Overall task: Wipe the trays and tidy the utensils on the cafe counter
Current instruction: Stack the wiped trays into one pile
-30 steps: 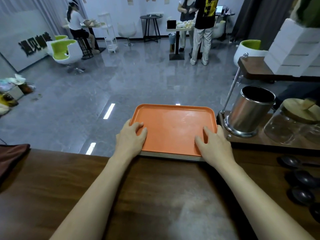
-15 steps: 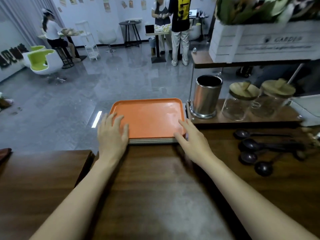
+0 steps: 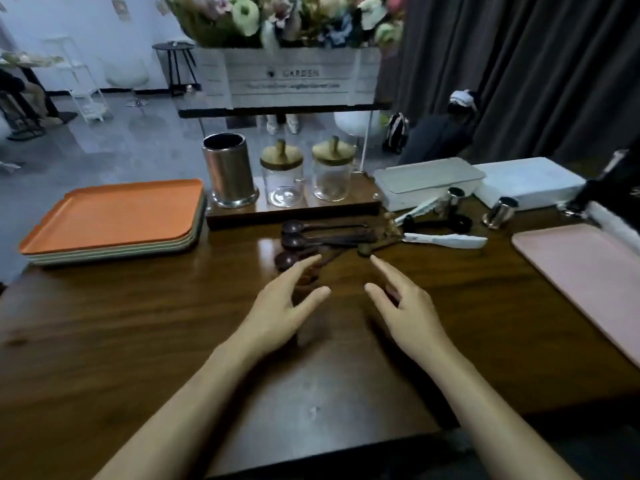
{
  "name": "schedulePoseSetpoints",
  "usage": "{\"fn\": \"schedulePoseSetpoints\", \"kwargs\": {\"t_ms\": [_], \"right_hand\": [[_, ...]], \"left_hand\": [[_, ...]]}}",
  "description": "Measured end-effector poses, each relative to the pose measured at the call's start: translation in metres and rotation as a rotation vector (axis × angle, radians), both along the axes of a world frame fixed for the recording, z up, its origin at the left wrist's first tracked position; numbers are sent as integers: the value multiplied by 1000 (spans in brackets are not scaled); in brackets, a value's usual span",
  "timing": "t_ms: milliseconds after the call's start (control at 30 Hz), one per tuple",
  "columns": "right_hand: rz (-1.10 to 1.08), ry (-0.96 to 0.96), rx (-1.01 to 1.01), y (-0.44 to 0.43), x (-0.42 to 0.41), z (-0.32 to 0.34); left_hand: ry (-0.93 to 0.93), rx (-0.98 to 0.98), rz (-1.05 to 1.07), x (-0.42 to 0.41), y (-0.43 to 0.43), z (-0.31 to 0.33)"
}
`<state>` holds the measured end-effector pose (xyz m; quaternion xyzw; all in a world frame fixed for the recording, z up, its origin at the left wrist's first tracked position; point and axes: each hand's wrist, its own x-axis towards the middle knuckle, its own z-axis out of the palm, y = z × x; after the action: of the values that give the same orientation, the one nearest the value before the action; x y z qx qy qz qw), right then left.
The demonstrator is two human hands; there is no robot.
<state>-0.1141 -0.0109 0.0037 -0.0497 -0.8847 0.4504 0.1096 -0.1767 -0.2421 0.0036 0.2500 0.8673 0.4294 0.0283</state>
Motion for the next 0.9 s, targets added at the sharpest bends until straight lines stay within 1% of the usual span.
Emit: {"fn": "schedulePoseSetpoints", "kwargs": {"t_ms": [200, 367, 467, 533, 600, 700, 800, 900], "right_hand": [[-172, -49, 3, 113, 70, 9], [-362, -68, 19, 186, 102, 8], [-460, -97, 104, 225, 116, 8], [-486, -171, 182, 249, 123, 8], [-465, -255, 238, 270, 129, 4], [-378, -350, 295, 290, 132, -3], [-294, -378, 392, 299, 131, -9], [-201, -334, 436, 308, 141, -10]], "left_hand": [[-26, 5, -152, 32, 125, 0], [-45, 7, -319, 29, 223, -12], [-44, 10, -372, 26, 285, -17], [-50, 6, -392, 28, 320, -19], [-46, -12, -396, 32, 349, -20], [20, -58, -376, 37, 381, -23], [94, -137, -328, 43, 402, -36], [152, -232, -234, 52, 413, -53]]}}
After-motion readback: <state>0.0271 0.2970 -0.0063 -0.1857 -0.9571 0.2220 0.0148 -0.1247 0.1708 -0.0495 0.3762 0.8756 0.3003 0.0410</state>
